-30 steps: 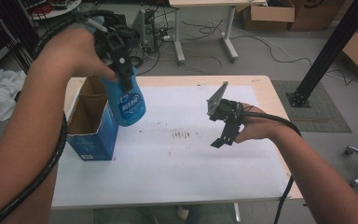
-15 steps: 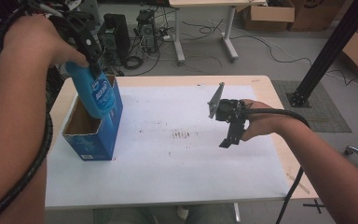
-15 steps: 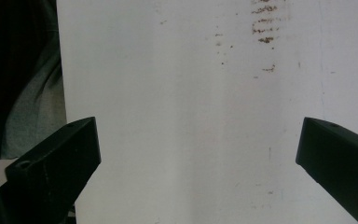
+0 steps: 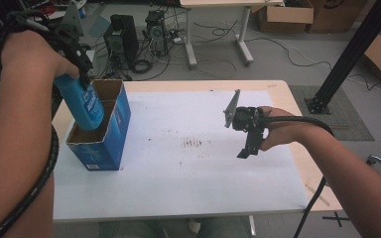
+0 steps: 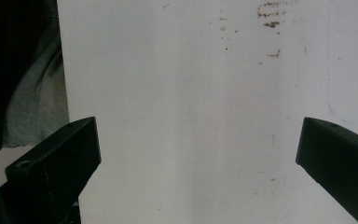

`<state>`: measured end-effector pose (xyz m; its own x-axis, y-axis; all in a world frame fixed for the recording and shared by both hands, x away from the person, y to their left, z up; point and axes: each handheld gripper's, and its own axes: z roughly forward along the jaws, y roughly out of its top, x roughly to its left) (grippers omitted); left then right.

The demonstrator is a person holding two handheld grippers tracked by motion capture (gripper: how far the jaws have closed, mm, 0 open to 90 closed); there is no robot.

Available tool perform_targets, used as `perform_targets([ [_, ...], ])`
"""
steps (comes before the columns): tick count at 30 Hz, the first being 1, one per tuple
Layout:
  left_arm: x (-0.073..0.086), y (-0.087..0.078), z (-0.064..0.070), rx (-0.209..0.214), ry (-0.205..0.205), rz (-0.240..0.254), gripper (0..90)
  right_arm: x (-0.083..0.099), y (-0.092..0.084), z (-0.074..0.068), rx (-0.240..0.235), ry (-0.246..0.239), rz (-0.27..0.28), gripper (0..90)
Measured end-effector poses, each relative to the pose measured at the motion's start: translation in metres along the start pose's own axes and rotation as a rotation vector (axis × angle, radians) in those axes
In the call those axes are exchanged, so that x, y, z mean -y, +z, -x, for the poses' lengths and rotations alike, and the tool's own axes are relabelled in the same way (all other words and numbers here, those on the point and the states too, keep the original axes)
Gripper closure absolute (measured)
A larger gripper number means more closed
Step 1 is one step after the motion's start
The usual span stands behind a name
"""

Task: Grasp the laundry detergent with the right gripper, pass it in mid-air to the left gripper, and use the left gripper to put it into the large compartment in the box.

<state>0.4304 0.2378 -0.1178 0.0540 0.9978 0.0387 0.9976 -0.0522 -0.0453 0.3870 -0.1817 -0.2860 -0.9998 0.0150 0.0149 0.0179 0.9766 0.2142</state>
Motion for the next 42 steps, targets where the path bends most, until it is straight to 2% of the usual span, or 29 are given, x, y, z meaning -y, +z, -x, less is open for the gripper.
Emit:
perform_targets([
  [4, -0.003, 0.017, -0.007, 0.006, -0.014, -0.008, 38.6, 0.001, 0.000, 0.000, -0.001, 0.006, 0.001, 0.0],
  [10, -0.007, 0.046, -0.012, 0.020, -0.002, -0.015, 38.6, 0.002, 0.003, -0.001, -0.003, 0.010, -0.001, 0.0],
  [14, -0.009, 0.065, -0.012, 0.024, 0.006, -0.018, 38.5, 0.002, 0.003, -0.001, -0.005, 0.010, -0.006, 0.0],
  [19, -0.010, 0.086, -0.009, 0.007, 0.016, -0.012, 38.5, 0.001, 0.003, -0.001, -0.010, 0.010, -0.015, 0.0],
  [27, -0.013, 0.112, -0.004, -0.016, 0.018, -0.015, 38.5, 0.001, 0.003, -0.002, -0.013, 0.009, -0.028, 0.0],
  [31, -0.014, 0.123, -0.003, -0.008, 0.020, -0.016, 38.5, 0.001, 0.003, -0.003, -0.015, 0.009, -0.036, 0.0],
  [36, -0.017, 0.136, -0.001, -0.012, 0.042, -0.026, 38.5, 0.002, 0.003, -0.003, -0.015, 0.012, -0.033, 0.0],
  [42, -0.020, 0.149, 0.000, -0.006, 0.037, -0.032, 38.6, 0.003, 0.004, -0.004, -0.015, 0.016, -0.032, 0.0],
])
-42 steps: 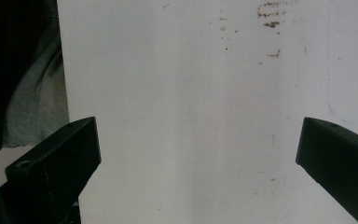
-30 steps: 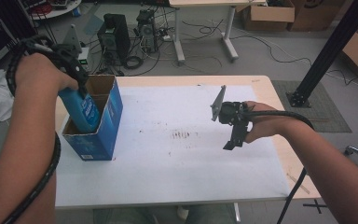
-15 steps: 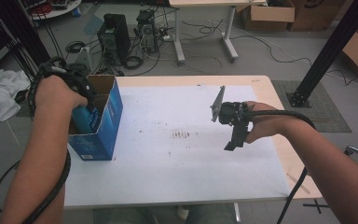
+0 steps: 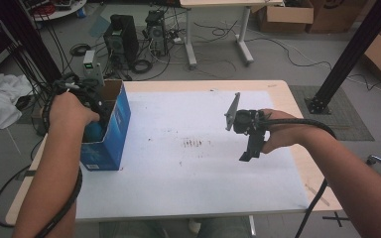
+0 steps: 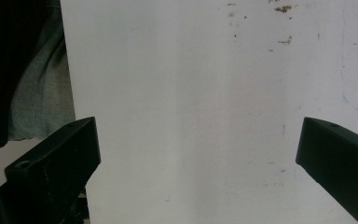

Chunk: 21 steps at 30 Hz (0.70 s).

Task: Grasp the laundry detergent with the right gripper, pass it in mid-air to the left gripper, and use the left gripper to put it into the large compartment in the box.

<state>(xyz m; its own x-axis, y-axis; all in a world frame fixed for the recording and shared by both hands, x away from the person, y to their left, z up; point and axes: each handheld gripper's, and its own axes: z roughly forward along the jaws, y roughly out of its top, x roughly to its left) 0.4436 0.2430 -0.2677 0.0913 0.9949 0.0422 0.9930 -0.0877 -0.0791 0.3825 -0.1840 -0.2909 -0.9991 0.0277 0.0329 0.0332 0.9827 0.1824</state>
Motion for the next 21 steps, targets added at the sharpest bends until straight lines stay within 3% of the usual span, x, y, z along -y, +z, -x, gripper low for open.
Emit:
perform_targets([
  [11, -0.002, 0.022, -0.006, -0.009, 0.010, -0.028, 38.6, 0.003, 0.000, 0.001, -0.007, 0.011, 0.001, 0.0],
  [21, 0.001, 0.023, -0.008, 0.005, -0.003, -0.001, 38.4, 0.002, 0.002, -0.001, -0.006, 0.013, 0.002, 0.0],
])
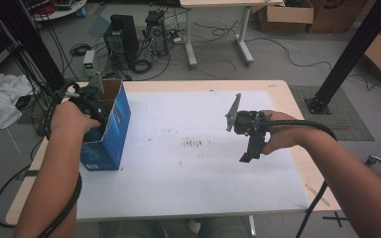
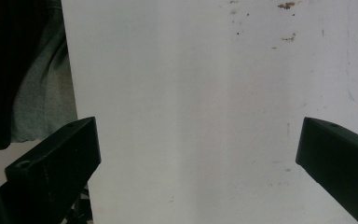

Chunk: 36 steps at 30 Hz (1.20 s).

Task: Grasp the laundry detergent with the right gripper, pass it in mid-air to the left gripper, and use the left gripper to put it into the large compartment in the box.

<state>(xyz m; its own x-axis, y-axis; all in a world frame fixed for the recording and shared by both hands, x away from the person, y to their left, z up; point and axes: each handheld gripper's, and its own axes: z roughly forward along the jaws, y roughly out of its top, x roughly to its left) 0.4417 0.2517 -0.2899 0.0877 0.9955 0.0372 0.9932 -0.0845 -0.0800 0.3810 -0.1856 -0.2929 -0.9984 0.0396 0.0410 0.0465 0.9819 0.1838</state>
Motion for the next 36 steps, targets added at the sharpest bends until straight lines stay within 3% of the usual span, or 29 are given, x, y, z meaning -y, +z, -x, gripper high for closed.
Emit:
perform_targets([
  [14, 0.001, 0.000, 0.003, -0.015, -0.006, 0.008, 38.2, -0.001, -0.004, -0.003, 0.004, -0.003, -0.005, 0.0],
  [19, 0.002, 0.000, 0.001, 0.021, -0.014, 0.026, 32.3, -0.001, -0.004, -0.002, 0.006, -0.003, -0.004, 0.0],
  [33, 0.001, -0.011, 0.008, -0.025, -0.005, 0.027, 31.3, 0.002, 0.000, 0.000, 0.002, 0.003, 0.005, 0.0],
  [36, 0.002, -0.018, 0.009, -0.032, -0.002, 0.048, 30.8, 0.003, 0.002, 0.001, 0.002, 0.002, 0.002, 0.0],
])
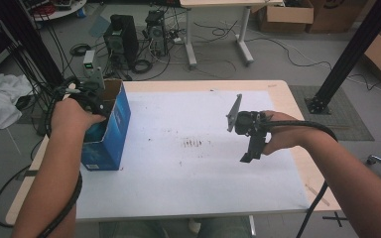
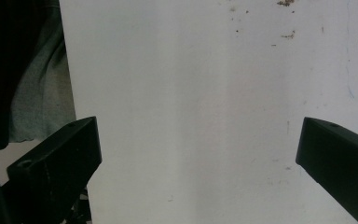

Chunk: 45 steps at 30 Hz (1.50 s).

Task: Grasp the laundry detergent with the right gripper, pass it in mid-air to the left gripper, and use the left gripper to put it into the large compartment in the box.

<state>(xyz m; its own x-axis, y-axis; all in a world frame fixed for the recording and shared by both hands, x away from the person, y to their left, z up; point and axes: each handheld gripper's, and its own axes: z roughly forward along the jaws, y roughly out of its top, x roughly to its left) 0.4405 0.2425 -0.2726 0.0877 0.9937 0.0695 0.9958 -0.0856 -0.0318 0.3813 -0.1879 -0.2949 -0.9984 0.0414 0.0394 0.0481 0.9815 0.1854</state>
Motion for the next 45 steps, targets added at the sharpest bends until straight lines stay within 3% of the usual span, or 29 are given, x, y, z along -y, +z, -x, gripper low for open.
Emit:
perform_targets([
  [6, 0.001, -0.018, 0.003, -0.003, 0.010, 0.003, 29.8, -0.002, -0.001, 0.001, 0.002, -0.005, 0.006, 0.0],
  [11, 0.002, -0.037, 0.006, -0.015, 0.038, 0.038, 28.3, -0.003, -0.001, 0.001, 0.003, -0.006, 0.009, 0.0],
  [21, 0.003, -0.054, 0.010, -0.033, 0.057, 0.059, 21.8, -0.005, 0.000, 0.001, 0.002, -0.009, 0.006, 0.0],
  [28, 0.004, -0.073, 0.012, -0.046, 0.095, 0.075, 17.0, -0.006, -0.002, 0.001, 0.005, -0.006, 0.003, 0.0],
  [32, 0.004, -0.086, 0.018, -0.041, 0.145, 0.108, 16.3, -0.006, -0.004, 0.001, 0.004, -0.006, -0.002, 0.0],
  [36, 0.005, -0.098, 0.029, 0.010, 0.223, 0.141, 16.1, -0.005, -0.003, 0.001, 0.003, -0.001, -0.001, 0.0],
  [45, 0.005, -0.116, 0.063, 0.007, 0.358, 0.148, 15.2, -0.006, -0.005, 0.000, 0.003, -0.001, -0.002, 0.0],
])
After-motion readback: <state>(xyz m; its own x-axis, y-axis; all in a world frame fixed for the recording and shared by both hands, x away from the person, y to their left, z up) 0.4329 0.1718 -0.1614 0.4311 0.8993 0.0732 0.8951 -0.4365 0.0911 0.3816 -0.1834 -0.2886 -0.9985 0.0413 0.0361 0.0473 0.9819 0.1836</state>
